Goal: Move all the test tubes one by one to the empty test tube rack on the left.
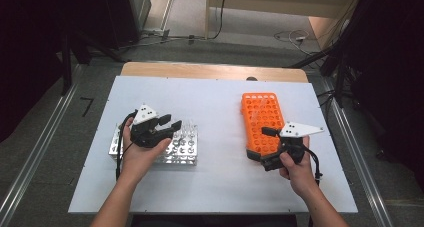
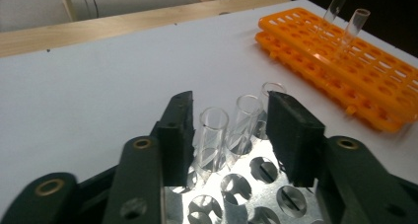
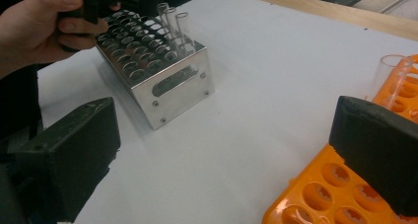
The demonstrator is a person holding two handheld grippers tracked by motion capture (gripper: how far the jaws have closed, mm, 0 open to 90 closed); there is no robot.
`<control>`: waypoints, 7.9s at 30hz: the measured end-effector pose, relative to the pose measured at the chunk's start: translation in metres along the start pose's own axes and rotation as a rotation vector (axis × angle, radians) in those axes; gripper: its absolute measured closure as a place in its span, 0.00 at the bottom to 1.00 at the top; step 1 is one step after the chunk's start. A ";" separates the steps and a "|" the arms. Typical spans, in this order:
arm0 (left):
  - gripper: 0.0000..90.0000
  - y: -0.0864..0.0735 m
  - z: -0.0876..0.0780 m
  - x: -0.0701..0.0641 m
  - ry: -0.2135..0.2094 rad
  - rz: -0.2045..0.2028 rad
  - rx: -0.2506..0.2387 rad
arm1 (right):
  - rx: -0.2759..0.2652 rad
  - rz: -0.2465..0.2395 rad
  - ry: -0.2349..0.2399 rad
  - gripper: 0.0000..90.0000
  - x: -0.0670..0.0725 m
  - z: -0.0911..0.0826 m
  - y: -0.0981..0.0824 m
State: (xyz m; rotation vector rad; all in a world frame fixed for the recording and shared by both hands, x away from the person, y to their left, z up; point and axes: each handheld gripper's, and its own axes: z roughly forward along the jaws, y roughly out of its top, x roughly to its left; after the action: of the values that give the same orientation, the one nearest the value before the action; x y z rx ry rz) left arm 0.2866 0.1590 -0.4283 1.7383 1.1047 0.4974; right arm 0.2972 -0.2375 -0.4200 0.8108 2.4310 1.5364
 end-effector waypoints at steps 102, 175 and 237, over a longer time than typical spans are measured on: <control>0.00 -0.016 -0.028 -0.066 -0.245 0.071 -0.052 | 0.017 0.025 -0.139 0.82 -0.001 0.009 0.017; 0.84 -0.014 -0.012 -0.120 -0.415 0.237 -0.035 | 0.154 -0.139 0.143 0.82 0.095 0.050 -0.001; 0.85 0.019 -0.049 -0.043 -0.146 0.147 -0.163 | 0.069 -0.056 0.033 0.00 0.042 0.009 -0.007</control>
State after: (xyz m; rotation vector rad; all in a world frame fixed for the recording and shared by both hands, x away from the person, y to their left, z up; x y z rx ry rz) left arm 0.2378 0.1453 -0.3832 1.6908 0.8158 0.5271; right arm 0.2628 -0.2112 -0.4239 0.7287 2.5197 1.4654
